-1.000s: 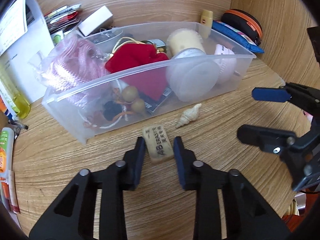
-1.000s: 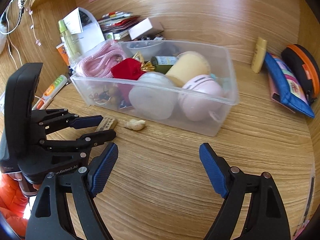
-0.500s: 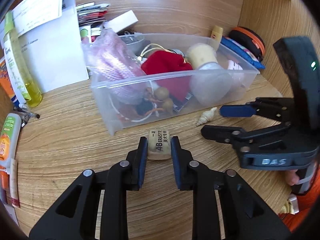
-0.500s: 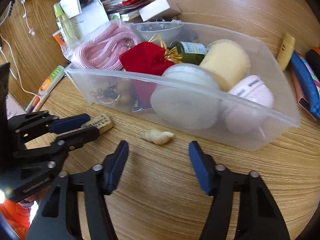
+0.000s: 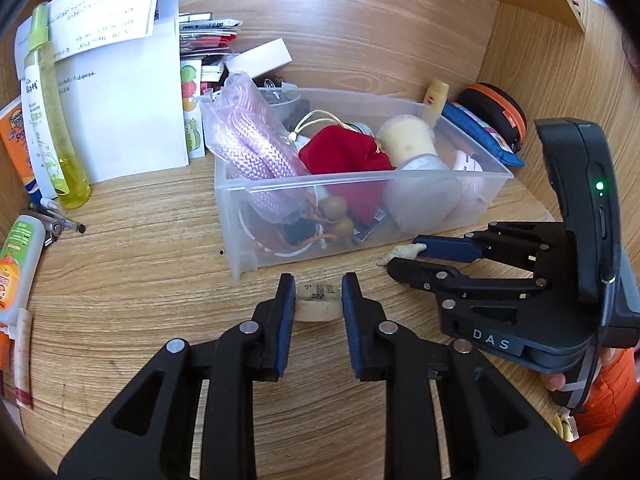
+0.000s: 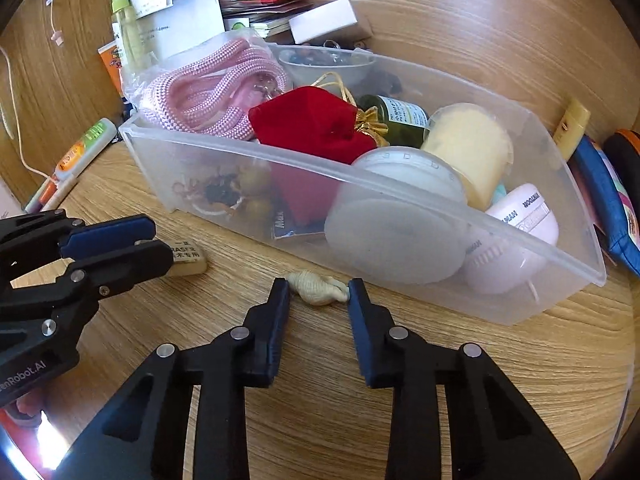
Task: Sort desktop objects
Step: 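Grasp the small seashell with the right tool while the left tool holds the eraser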
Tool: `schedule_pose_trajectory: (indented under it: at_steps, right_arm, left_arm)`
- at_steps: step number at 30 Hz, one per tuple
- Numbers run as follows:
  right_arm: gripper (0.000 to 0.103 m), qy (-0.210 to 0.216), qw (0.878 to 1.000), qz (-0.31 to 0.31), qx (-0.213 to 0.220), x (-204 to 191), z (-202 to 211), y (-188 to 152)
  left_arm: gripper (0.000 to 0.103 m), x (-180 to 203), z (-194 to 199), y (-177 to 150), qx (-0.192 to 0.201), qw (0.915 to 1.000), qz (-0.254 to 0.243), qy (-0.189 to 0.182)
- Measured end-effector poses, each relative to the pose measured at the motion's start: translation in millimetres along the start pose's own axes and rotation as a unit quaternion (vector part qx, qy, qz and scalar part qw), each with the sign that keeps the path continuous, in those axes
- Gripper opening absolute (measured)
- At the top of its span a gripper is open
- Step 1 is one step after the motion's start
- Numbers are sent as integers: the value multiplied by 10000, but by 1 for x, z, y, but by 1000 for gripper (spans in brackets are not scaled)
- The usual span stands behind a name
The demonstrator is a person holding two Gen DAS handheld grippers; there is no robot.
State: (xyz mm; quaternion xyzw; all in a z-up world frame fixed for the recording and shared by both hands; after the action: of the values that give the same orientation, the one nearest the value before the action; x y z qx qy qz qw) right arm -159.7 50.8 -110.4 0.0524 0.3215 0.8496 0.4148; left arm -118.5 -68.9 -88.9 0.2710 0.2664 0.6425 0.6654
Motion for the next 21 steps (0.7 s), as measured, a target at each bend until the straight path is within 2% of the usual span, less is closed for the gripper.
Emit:
schedule_pose_trajectory:
  at_steps: [4,11,17,21]
  right_arm:
    - [27,147,9999,-5,3,0,4,-1]
    - [27,229,9996,42,185,0,24,-5]
    - [27,345,9985,-12,436,6,45,-10]
    - [27,353,9977,31,583,8,58,-9]
  left_arm:
    - [23,2,1,-3,-20,9998,-150,87]
    - [23,11,-8,-14,-338,9975,-539,296]
    - [27,14,-15,-10,-438,9970,-572,282]
    - [27,20,-22,-9,-518,9954,-694,407]
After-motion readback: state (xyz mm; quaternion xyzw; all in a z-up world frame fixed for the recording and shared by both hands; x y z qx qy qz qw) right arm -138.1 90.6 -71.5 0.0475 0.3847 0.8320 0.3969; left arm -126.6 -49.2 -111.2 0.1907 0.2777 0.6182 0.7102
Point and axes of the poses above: each gripper's, at about its wrist camera, not at the fingertips, and z roughly against the way its jaws point, x to its right, y to its top, the point moved 4 cm from there along -z, roughly the way its jaws point, and after that the axes turned 13 degrees about y, right-handed, at the moved point
